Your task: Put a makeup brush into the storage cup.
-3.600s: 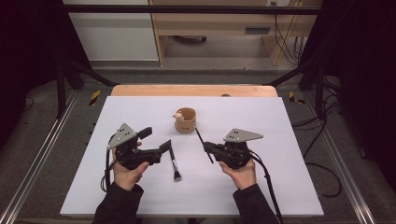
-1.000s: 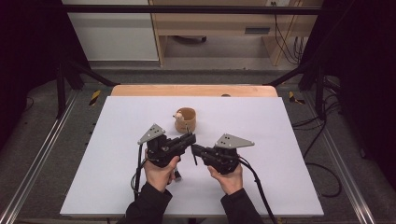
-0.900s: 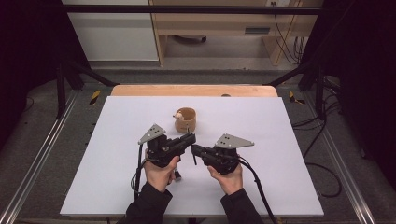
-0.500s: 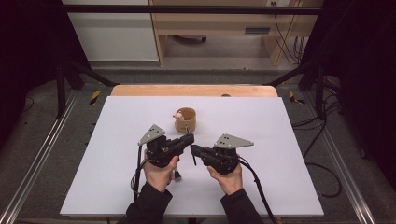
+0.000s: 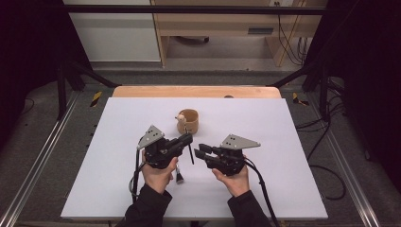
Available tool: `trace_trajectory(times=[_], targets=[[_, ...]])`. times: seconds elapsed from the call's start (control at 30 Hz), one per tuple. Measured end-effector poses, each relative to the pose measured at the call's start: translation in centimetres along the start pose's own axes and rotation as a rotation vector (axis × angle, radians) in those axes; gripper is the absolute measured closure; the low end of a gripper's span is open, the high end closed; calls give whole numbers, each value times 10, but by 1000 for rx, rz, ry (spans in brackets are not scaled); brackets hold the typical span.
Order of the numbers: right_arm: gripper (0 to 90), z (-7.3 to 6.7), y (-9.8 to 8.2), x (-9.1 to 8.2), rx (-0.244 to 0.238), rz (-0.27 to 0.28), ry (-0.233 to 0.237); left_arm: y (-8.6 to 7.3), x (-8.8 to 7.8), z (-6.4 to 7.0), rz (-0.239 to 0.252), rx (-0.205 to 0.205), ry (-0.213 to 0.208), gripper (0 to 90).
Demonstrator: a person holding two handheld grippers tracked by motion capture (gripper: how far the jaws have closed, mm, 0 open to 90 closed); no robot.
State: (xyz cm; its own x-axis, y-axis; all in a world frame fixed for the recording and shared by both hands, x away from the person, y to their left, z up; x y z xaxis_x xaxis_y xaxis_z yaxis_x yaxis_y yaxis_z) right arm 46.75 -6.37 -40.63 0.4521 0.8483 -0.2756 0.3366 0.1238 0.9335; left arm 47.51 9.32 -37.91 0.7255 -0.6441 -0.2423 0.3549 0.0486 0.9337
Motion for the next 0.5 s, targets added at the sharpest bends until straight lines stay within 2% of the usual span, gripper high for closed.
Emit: trace_trajectory(times=[0.07,0.1,0.13,0.17,0.23,0.27,0.3,0.43,0.5], targets=[[602,6,3,-5,-4,-3,-41,2,-1,-1,2,9,2,850],[602,6,3,-5,-4,-3,-41,3,-2,-1,4,13,4,850],[550,9,4,-7,-11,-1,-66,4,-3,-1,6,14,4,849],[550,9,4,-7,-11,-1,-66,5,-3,-1,8,19,5,849],[495,14,4,-10,-17,-4,-98,7,-4,-2,10,34,12,849],[445,17,4,-12,-21,-10,-120,8,-5,-2,13,36,13,849],[445,17,4,-12,-21,-10,-120,9,-6,-2,15,42,16,849],[326,24,5,-20,-27,-24,-159,15,-10,-5,19,59,27,849],[306,25,6,-22,-26,-23,-160,17,-11,-7,23,61,29,849]])
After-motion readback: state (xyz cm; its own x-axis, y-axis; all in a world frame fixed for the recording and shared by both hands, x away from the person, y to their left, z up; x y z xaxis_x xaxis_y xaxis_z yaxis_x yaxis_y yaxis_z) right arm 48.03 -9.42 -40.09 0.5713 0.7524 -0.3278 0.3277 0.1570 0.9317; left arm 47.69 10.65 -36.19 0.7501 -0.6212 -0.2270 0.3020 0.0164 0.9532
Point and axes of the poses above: each handheld gripper's, and its own axes: x roughly forward along the jaws, y roughly out of its top, z roughly to its right, the point moved 5 cm from there along x, roughly forward along the jaws, and after that the axes turned 6 degrees about y, right-handed, at the moved point
